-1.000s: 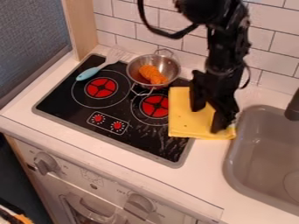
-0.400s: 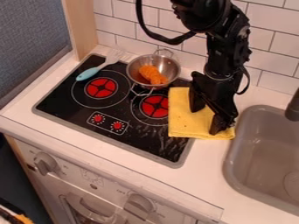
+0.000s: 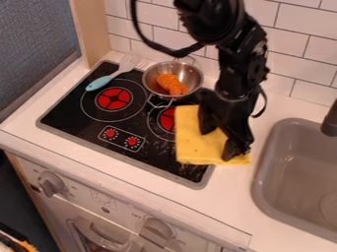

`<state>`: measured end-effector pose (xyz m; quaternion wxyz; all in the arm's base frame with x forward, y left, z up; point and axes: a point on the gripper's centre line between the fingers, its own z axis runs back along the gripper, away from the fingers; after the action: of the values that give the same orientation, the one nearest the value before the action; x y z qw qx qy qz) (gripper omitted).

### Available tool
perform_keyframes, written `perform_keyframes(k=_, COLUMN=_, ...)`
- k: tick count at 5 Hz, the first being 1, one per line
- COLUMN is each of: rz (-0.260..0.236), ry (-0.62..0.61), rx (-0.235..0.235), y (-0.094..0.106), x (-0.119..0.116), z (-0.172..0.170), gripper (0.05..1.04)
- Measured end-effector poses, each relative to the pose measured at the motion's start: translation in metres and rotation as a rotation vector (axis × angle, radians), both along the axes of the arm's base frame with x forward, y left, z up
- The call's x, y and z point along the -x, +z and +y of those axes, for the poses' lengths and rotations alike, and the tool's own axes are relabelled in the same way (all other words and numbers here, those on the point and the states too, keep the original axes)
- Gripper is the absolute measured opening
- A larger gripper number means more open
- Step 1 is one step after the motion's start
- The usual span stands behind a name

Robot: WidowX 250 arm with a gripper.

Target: Move the yellow cloth to the lower left of the burner

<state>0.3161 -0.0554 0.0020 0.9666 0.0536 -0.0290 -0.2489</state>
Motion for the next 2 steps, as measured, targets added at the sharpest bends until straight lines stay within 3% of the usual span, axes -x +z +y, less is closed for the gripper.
perform_keyframes(k=2, rz=-0.007, ry=0.079, rx=0.006, y=0.0024, x=0.0212, z=0.0163, gripper=0.998)
